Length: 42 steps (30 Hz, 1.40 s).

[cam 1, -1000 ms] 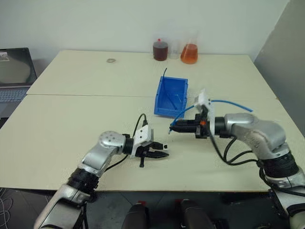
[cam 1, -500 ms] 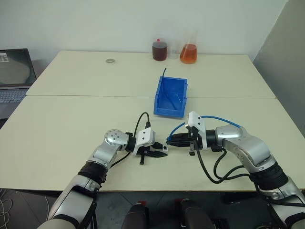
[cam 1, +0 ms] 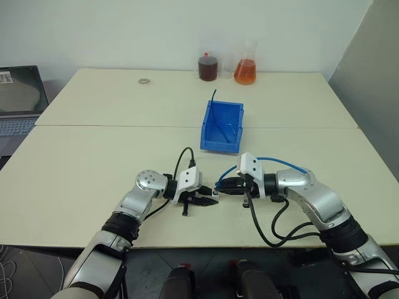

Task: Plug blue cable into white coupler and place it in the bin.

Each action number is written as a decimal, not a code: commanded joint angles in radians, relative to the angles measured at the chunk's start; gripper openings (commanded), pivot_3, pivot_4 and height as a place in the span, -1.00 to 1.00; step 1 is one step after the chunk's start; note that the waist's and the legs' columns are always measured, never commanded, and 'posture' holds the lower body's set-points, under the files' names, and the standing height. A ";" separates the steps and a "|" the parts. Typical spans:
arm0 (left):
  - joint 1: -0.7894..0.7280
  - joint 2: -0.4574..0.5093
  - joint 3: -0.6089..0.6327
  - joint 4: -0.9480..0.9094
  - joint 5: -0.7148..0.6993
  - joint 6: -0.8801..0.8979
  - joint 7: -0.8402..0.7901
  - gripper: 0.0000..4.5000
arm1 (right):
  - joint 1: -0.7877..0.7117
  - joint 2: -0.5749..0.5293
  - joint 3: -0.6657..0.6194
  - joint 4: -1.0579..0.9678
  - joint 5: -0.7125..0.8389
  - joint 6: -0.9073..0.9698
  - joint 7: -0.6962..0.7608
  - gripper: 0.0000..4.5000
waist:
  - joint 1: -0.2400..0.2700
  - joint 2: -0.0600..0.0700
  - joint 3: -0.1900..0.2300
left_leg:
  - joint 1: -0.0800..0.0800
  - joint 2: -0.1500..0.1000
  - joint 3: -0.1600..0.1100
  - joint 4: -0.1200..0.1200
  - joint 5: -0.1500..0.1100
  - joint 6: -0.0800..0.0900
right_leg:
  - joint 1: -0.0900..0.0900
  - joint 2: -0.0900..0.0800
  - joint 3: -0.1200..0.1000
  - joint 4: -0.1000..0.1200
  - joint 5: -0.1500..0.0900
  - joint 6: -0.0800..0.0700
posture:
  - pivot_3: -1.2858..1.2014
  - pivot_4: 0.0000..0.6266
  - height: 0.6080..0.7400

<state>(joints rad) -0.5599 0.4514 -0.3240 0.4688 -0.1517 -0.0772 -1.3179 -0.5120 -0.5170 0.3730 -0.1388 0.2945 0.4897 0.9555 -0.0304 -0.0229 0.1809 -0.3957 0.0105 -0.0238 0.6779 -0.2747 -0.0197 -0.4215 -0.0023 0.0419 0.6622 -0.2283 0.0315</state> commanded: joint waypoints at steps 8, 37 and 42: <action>0.002 0.002 0.021 -0.048 -0.007 0.011 -0.018 -0.65 | 0.005 -0.008 0.020 0.015 -0.051 -0.001 0.018 -0.94 | -0.001 0.000 0.000 | 0.000 0.000 0.000 0.000 0.000 0.000 | 0.000 0.000 0.000 0.000 0.000 0.000 | 0.03 -0.52 1.00; 0.012 0.010 0.056 -0.103 -0.027 0.091 0.006 -0.65 | 0.022 0.056 0.067 0.072 -0.068 0.082 0.064 -0.94 | -0.002 0.000 0.000 | 0.003 0.000 0.000 0.000 0.000 0.000 | 0.001 0.002 0.001 0.001 0.000 0.000 | 0.03 -0.52 1.00; 0.024 0.016 0.054 -0.122 -0.028 0.097 0.011 -0.65 | 0.013 0.083 0.078 0.165 -0.106 0.039 0.051 -0.94 | -0.004 0.000 -0.001 | 0.005 0.001 0.000 -0.001 0.000 0.000 | 0.002 0.003 0.001 0.001 -0.001 0.000 | 0.03 -0.52 1.00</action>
<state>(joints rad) -0.5303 0.4677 -0.3044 0.4034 -0.1529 0.0220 -1.3023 -0.5328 -0.4301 0.3820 -0.0686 0.2430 0.5093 1.0036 -0.0342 -0.0225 0.1795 -0.3908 0.0112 -0.0241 0.6774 -0.2747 -0.0198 -0.4198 0.0013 0.0433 0.6637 -0.2290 0.0310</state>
